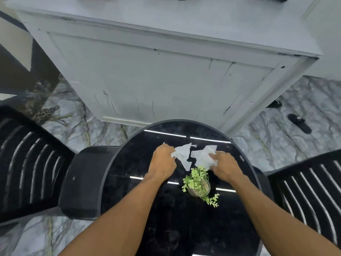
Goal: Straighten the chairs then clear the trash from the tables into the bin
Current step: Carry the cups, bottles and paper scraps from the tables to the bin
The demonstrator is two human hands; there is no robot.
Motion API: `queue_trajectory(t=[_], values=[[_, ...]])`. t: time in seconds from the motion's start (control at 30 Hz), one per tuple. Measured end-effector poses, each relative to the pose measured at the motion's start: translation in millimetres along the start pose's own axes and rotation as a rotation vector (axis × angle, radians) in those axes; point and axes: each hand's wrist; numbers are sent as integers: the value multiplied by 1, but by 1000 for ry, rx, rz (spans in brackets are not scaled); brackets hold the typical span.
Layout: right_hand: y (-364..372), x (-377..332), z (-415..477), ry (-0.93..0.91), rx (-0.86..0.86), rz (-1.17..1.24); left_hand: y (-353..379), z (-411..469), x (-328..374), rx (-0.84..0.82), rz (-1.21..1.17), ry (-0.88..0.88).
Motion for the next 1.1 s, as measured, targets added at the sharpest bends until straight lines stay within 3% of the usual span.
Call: queue_trajectory(t=[0.13,0.27,0.43,0.67,0.93,1.1], values=[[10,3,2,-5,-5,-65,-2,-3,6,1,-1,2],[-4,-11,6,53,88,179,-25,-20,-4,20,15,-33],[-44,-79,15,-112,160,246,-80,-54,-34,137,-56,-122],[-43,-297,-18,-478,115,192,-197,-147,-87,369,-140,-127],[61,-563,-89,-819,-25,60,-321,-316,-229,619,-92,-303],[130,-697,-140,-1039,-129,-20,-368,-410,-297,704,-59,-306]])
Point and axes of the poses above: each hand's wrist, its own z-axis towards the middle knuckle, its own y-axis out of the palm, x = y × z, and after that the axes turned 11 degrees about -x, right-handed
